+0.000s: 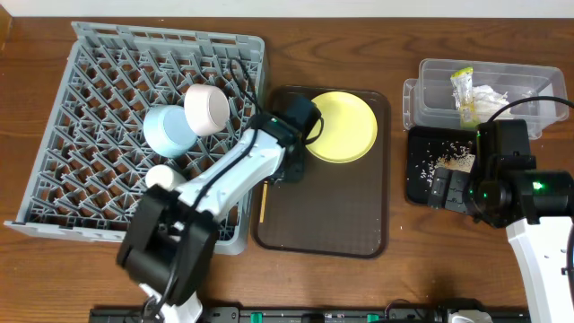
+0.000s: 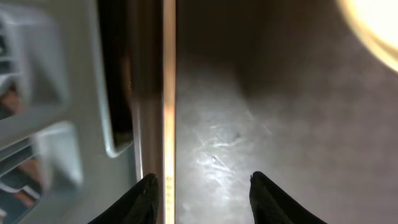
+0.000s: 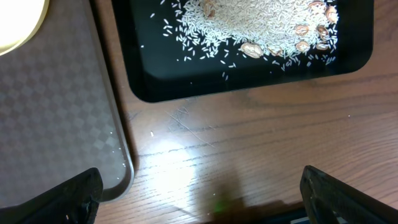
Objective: Sort waste into correct bins and load items into the dishwasher
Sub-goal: 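Grasp the second wooden chopstick on the tray with the left gripper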
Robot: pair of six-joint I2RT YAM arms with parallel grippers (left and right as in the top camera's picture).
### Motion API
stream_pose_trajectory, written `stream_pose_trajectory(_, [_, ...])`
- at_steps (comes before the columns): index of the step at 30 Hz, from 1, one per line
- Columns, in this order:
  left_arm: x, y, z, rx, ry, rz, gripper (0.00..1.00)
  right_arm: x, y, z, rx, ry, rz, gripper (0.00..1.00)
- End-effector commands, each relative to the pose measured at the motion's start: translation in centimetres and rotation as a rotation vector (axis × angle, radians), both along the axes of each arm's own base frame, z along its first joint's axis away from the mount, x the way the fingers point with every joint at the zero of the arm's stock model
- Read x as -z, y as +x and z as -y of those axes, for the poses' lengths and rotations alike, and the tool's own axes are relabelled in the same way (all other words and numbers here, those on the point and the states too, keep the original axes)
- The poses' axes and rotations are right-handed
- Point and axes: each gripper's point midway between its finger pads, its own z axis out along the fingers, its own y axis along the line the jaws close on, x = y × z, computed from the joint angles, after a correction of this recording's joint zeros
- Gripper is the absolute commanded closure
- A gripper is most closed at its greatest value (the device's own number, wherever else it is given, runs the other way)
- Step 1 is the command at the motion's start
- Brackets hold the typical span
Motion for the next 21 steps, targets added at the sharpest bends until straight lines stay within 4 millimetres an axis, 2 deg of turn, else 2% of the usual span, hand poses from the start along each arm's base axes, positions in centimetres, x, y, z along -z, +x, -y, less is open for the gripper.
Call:
stream_pose_trajectory(1, [2.3, 0.1, -0.8, -0.018, 0.065, -0.022, 0.52, -0.5, 0.2, 0.1, 0.003, 0.003, 0.016, 0.01])
stream_pose_trajectory(9, [5.4, 0.0, -1.2, -0.037, 0.099, -0.077, 0.52, -0.5, 0.2, 0.1, 0.003, 0.002, 0.016, 0.01])
stream_pose_trajectory(16, [5.9, -0.5, -1.4, -0.039, 0.108, -0.091, 0.52, -0.5, 0.2, 0.1, 0.003, 0.002, 0.016, 0.01])
stream_pose_trajectory(21, [6.9, -1.5, -2.5, -0.078, 0.141, -0.103, 0.53, -0.5, 0.1, 0.1, 0.003, 0.003, 0.015, 0.01])
